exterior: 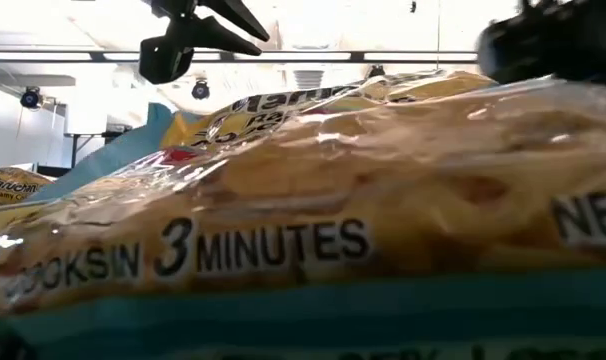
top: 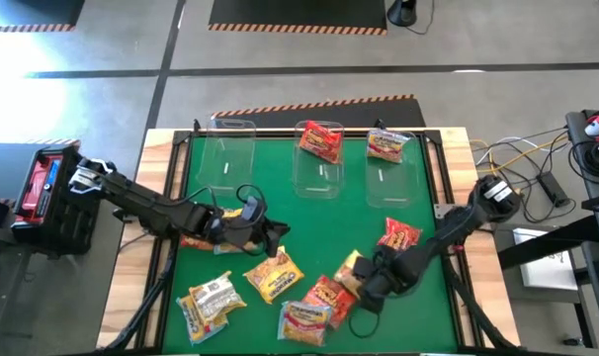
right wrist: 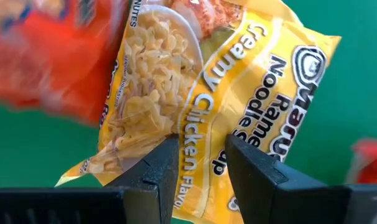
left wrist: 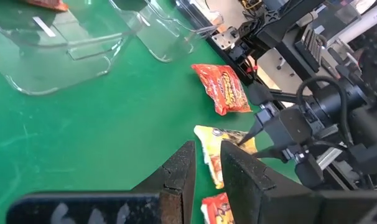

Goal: Sort Maruchan noodles
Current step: Put the yellow noodle pack into the left transparent bin

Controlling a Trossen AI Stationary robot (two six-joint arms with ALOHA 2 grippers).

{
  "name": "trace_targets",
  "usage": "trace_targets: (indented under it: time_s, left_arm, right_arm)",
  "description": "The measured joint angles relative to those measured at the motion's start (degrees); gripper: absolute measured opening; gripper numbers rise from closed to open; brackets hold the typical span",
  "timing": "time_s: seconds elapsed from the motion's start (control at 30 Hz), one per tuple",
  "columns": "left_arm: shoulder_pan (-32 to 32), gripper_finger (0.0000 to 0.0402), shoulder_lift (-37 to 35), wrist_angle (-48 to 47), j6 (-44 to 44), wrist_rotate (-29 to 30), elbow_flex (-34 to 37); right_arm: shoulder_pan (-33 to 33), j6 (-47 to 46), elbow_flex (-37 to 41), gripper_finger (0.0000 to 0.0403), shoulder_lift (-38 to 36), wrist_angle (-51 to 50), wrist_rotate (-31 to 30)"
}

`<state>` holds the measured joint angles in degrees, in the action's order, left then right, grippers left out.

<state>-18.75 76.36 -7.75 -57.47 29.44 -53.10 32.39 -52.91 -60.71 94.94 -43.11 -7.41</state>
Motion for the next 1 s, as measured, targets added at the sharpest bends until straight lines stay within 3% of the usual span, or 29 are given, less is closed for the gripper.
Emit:
trace_targets:
  time_s: [0.57,0.87,1.0]
  left_arm:
    - [2.4,0.0059,0.0,-1.9,3.0,0.0,0.0]
    - [3.2,0.0059,0.0,-2.3,3.0,-1.1,0.0]
    - [3.5,0.0059,0.0,-2.3,3.7,-5.3,0.0]
  right_arm:
    - [-23.3,27.6,-1.7,0.0123,0.2,4.4,-0.3]
    - [-25.1,39.0,-3.5,0.0123,0.4,11.8,3.4]
    - [-25.2,37.1,-5.0,0.0123,0.0,9.5,3.4]
